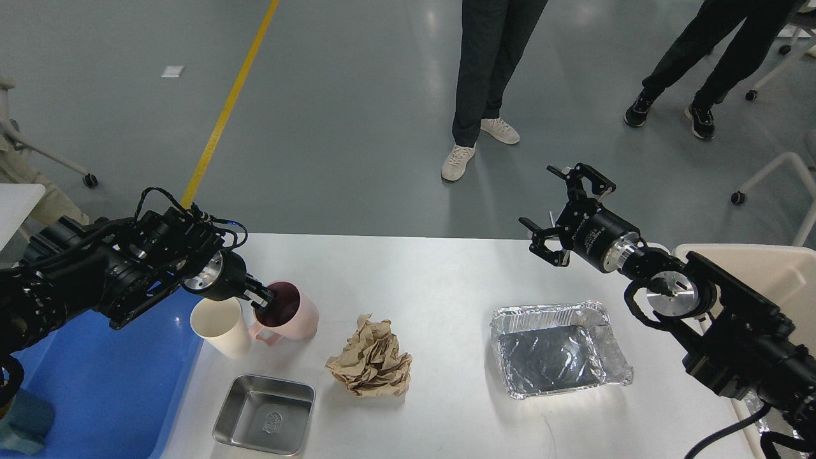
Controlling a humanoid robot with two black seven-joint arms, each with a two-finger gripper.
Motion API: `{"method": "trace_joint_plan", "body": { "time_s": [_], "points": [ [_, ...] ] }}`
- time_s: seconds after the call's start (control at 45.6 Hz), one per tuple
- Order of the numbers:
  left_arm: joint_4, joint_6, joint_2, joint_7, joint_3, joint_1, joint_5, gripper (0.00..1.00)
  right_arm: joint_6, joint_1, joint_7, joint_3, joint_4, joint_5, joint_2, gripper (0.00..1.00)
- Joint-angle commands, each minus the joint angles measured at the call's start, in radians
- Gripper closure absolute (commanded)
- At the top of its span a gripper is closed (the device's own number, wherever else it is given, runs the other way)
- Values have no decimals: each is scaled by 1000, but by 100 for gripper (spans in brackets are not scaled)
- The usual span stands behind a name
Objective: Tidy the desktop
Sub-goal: 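Grasp the pink mug by its rim with the left gripper, then lift the pink mug and carry it into the blue tray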
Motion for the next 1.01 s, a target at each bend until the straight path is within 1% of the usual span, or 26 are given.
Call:
{"method": "trace_joint_plan", "body": {
  "time_s": [0.0,0.263,0.438,0.504,0.592,0.657,0.723,0.789,0.898,0.986],
  "points": [
    [8,6,-9,8,-6,-8,-33,99,0,1,0,0,0,0,-1,0],
    [9,14,-30,11,-17,-57,-157,99,0,1,0,0,2,0,-1,0],
    [-4,-3,-40,4,-12,-103,-295,98,-2,2,0,0,-1,0,-1,0],
    [-9,-26,-34,-4,-17,-127,-309,98,0,2,0,-2,-4,0,-1,0],
    [-29,-83,-12,-15,-50,-157,-334,97,0,2,0,-3,-6,-6,-3,0],
    [-82,-129,25,-19,-95,-164,-372,97,-2,2,0,-3,-6,-19,-4,0],
    [-139,-154,75,-21,-112,-173,-378,96,-2,2,0,-3,-6,-22,-4,0],
    [-205,-161,129,-27,-119,-177,-381,96,-3,2,0,-3,-6,-22,-3,0],
    [-312,-163,238,-53,-158,-181,-386,96,-3,4,0,-3,-6,-22,-1,0],
    [-379,-163,321,-55,-198,-178,-387,96,-3,6,0,-5,-8,-22,-3,0]
  ]
}}
